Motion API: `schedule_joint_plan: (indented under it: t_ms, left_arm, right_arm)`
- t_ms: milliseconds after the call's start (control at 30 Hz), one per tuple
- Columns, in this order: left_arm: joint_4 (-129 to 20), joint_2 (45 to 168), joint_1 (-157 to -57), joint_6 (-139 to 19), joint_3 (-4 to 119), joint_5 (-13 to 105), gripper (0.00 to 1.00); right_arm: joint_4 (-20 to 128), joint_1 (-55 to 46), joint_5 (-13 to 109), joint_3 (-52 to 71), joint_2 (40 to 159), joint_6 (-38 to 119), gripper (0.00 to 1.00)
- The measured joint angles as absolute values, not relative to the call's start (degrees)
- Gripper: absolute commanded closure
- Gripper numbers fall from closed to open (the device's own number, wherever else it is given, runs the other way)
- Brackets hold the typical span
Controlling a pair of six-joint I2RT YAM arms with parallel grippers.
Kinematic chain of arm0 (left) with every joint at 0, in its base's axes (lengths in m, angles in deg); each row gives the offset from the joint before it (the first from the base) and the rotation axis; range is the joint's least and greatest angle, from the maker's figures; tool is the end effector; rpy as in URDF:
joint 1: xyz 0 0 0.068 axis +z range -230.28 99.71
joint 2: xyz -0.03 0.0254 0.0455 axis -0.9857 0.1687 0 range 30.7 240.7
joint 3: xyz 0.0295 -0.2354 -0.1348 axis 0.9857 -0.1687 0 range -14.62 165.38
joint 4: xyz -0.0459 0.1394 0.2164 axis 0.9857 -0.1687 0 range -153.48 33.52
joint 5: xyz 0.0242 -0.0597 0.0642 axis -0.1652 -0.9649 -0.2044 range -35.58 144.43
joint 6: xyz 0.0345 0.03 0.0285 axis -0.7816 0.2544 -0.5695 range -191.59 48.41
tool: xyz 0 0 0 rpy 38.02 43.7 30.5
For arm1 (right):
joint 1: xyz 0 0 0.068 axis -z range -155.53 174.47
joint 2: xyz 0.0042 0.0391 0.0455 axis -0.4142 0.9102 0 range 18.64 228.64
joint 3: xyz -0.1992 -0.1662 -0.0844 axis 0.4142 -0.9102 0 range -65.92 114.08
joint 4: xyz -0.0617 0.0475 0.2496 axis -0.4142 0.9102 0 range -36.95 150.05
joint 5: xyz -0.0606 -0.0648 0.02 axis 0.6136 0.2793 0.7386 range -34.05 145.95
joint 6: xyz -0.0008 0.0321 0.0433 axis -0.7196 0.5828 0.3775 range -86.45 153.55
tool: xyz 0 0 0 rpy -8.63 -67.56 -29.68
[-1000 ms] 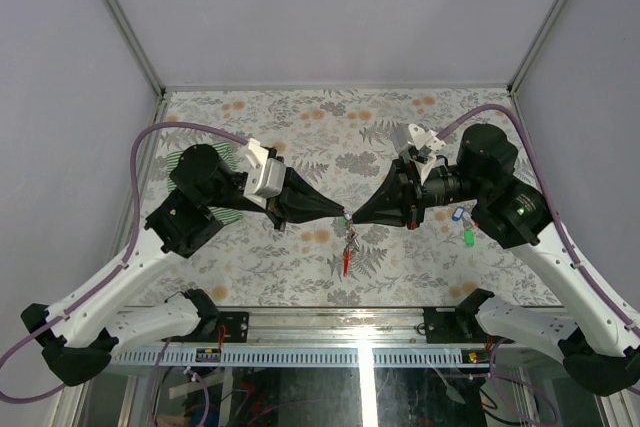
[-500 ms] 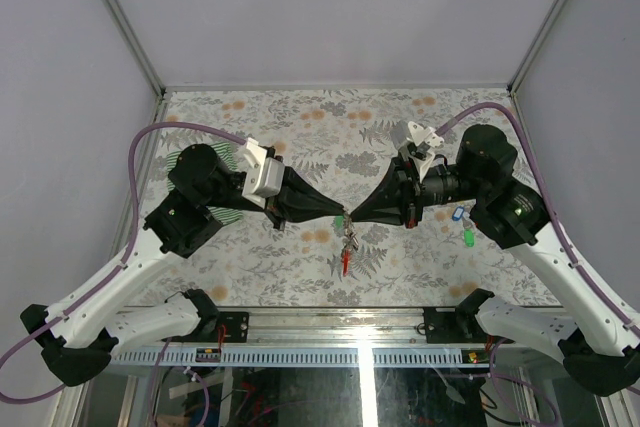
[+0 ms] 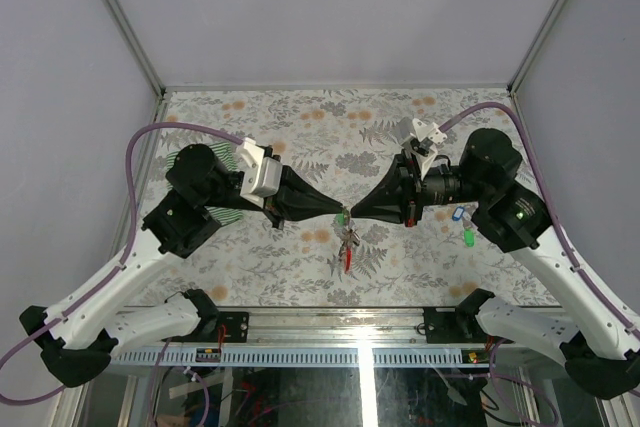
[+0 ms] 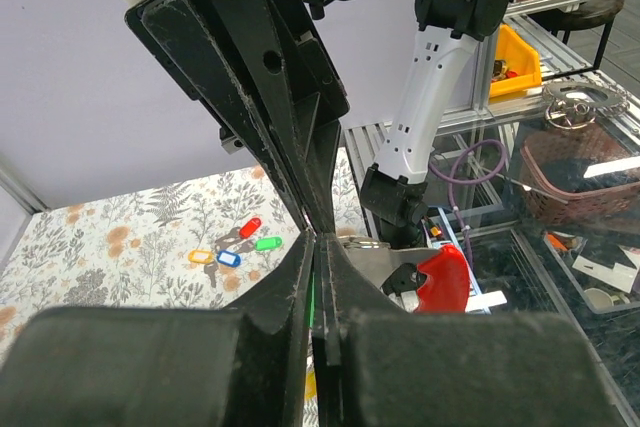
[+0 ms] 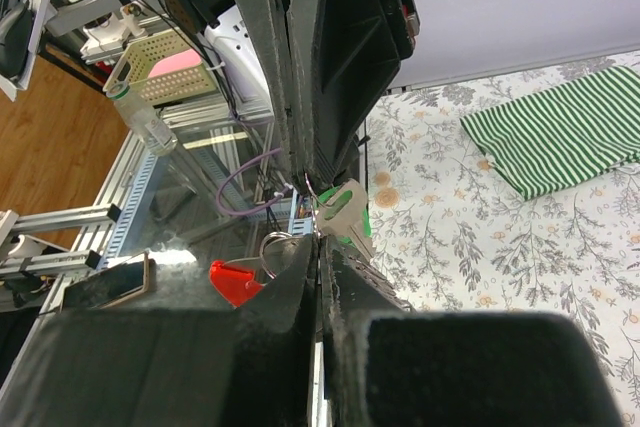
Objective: Put the keys on the keyring
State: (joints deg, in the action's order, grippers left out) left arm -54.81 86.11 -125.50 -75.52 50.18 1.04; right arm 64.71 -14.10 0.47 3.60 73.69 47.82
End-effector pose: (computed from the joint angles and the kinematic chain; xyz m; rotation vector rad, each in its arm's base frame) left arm 0.1174 -0.1589 0.4483 1.3083 0.8834 -1.2108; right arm 0.1264 0.1384 0.4539 -1.1420 1.3108 1.4280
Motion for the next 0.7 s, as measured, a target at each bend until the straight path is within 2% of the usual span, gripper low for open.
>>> schedule_joint_plan:
  t_ms: [700]
  left_arm:
    - [-54.87,85.68,-125.5,-76.0,50.18,1.96,1.0]
  right_arm:
    - [59.12,-14.14,5.5,0.48,71.37,54.9,1.0]
